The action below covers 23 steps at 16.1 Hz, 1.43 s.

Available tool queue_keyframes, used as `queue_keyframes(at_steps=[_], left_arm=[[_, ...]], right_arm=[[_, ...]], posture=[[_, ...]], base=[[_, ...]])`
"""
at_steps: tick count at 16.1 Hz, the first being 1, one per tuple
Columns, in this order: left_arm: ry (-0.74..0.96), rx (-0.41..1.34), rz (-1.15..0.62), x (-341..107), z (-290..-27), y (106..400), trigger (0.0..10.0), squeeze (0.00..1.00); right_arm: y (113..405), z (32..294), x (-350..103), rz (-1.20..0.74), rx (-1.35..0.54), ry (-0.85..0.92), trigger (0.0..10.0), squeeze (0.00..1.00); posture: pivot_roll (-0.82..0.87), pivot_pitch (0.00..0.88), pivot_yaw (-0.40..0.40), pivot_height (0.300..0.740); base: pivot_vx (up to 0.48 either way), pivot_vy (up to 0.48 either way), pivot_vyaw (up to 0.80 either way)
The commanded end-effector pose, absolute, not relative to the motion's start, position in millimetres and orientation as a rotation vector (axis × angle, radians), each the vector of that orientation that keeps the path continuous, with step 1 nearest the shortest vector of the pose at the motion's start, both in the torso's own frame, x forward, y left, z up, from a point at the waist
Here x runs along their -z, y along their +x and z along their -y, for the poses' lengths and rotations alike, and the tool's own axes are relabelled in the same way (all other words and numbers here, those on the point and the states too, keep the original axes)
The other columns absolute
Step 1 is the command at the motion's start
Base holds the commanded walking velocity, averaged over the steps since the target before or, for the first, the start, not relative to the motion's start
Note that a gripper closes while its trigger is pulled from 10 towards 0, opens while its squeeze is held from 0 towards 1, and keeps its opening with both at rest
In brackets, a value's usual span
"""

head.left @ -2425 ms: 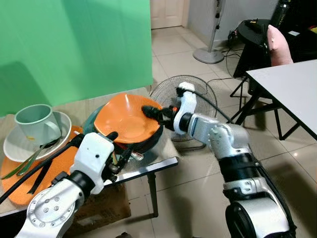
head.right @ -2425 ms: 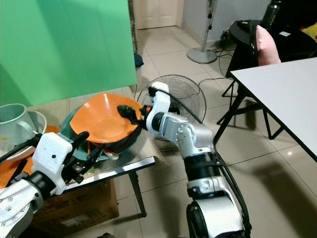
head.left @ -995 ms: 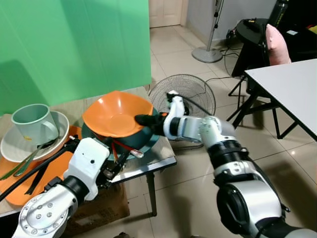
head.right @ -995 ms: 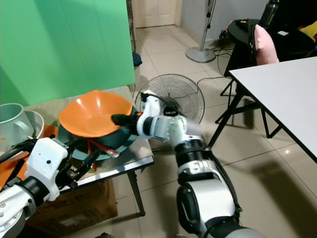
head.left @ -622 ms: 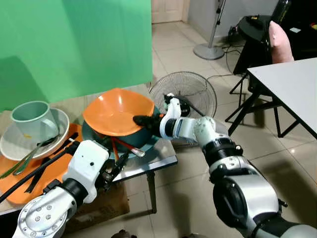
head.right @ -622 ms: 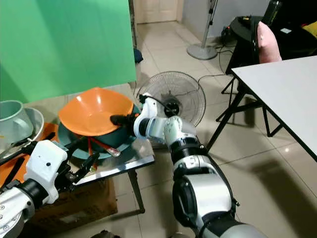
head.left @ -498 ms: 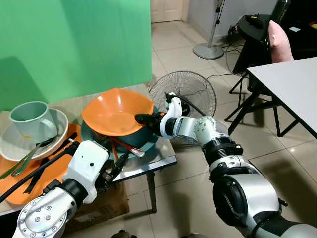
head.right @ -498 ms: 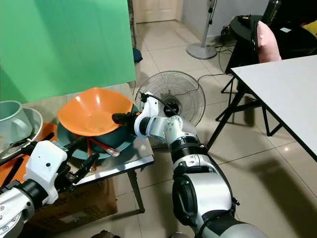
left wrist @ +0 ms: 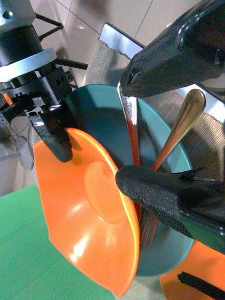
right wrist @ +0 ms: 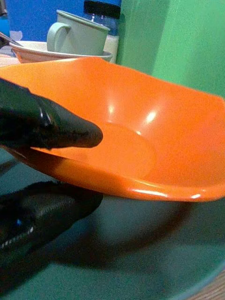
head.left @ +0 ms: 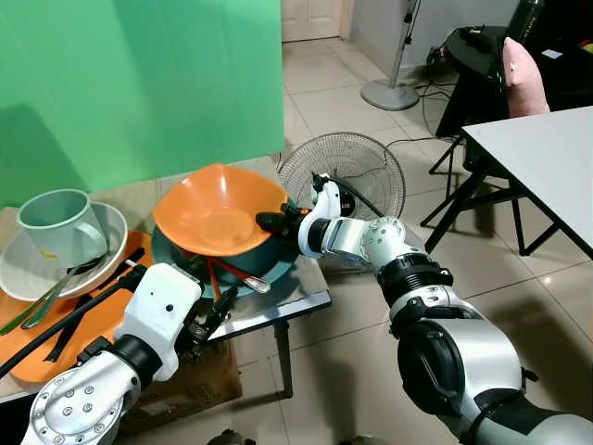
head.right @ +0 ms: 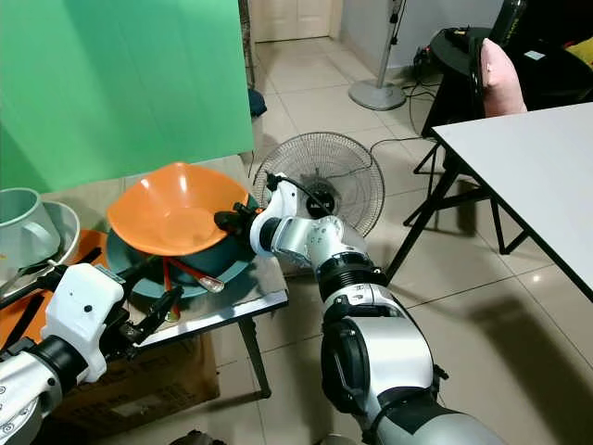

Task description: Setting the table

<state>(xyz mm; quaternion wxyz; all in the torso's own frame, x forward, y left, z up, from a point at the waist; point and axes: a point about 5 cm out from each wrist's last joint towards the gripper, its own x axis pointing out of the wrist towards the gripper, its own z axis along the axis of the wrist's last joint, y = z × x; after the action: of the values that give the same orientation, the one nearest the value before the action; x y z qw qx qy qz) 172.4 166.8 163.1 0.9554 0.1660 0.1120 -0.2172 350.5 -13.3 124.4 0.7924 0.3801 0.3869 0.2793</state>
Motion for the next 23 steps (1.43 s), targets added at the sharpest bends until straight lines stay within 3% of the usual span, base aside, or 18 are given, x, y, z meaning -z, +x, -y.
queue_keyframes(at_steps=[1, 10, 15, 18, 23], left_arm=[[0.357, 0.429, -0.212, -166.7, -168.8, 172.1, 10.0, 0.0], [0.368, 0.43, -0.21, -166.6, -168.9, 174.3, 10.0, 0.0], [0.375, 0.425, -0.184, -170.7, -170.7, 180.2, 10.0, 0.0], [0.346, 0.423, -0.147, -174.7, -168.1, 186.5, 10.0, 0.0], [0.299, 0.437, -0.073, -181.6, -157.2, 199.9, 10.0, 0.0]], right_arm=[[349.5, -5.5, -136.5, -0.821, -0.651, 0.83, 0.0, 0.0], [352.8, -2.7, -138.5, -0.81, -0.639, 0.856, 0.0, 0.0], [361.3, 6.5, -153.3, -0.748, -0.633, 0.979, 0.0, 0.0], [368.1, 34.1, -179.2, -0.603, -0.706, 0.991, 0.0, 0.0], [349.2, 118.4, -214.7, -0.233, -0.676, 0.755, 0.0, 0.0]], posture=[[0.02, 0.039, 0.01, 0.74], [0.02, 0.032, 0.016, 0.74], [0.01, 0.017, 0.027, 0.74], [0.0, 0.004, 0.036, 0.74], [-0.03, 0.0, 0.072, 0.74]], base=[[0.0, 0.0, 0.0], [0.0, 0.0, 0.0], [0.0, 0.0, 0.0], [0.0, 0.0, 0.0], [0.0, 0.0, 0.0]])
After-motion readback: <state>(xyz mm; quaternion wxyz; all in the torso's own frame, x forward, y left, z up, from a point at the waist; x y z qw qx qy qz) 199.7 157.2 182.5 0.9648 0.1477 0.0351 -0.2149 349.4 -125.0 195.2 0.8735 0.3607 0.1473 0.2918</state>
